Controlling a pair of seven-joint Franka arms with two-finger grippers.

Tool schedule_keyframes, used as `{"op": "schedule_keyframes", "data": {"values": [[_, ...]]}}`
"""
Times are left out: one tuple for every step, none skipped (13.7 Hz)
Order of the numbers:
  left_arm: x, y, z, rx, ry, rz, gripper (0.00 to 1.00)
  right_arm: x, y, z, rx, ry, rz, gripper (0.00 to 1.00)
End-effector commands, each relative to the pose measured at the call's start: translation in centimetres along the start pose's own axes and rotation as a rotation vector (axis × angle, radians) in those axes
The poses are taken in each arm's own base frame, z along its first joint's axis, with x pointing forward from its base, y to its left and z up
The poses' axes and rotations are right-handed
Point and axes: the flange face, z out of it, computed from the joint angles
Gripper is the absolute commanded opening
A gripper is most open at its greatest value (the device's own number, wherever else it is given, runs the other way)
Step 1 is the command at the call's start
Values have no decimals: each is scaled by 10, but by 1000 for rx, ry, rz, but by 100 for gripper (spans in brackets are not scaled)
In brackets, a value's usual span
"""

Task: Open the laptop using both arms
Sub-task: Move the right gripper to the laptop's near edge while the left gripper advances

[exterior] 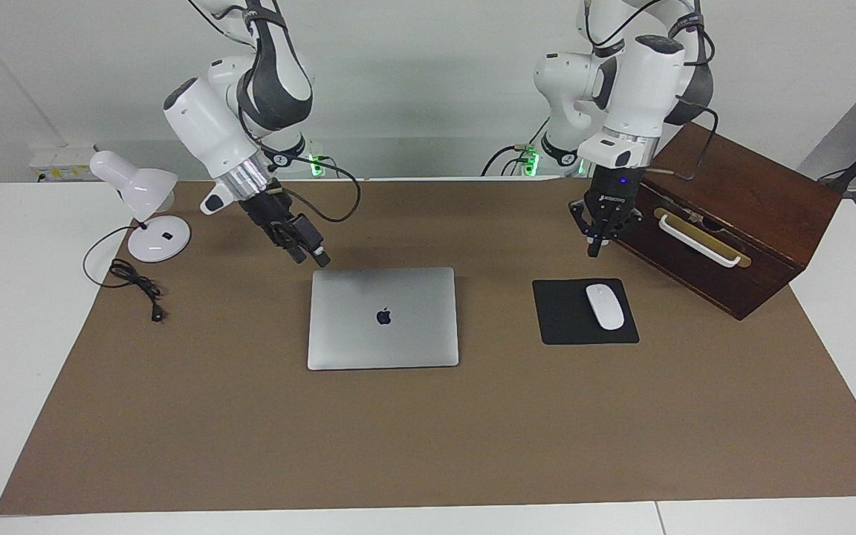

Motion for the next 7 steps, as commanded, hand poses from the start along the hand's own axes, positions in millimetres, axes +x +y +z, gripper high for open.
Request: {"op": "schedule_keyframes", "data": {"values": [[-44, 22, 3, -23, 72, 40, 0, -22, 20, 10, -23, -23, 28, 100], [-50, 31, 8, -33, 87, 55, 0, -25, 28, 16, -42, -34, 28, 100], [-53, 36, 12, -39, 84, 66, 0, -31, 34, 22, -59, -53, 26, 100], [-57, 37, 15, -40, 83, 64, 0, -44, 34, 27, -70, -72, 9, 100], [-61, 44, 18, -48, 90, 78, 0, -57, 32, 30, -77, -99, -6, 100], [-67, 55, 23, -62, 100, 100, 0, -62, 33, 32, -91, -134, -8, 100], [-75, 65, 31, -73, 109, 120, 0, -66, 32, 30, -95, -153, -9, 100]]}}
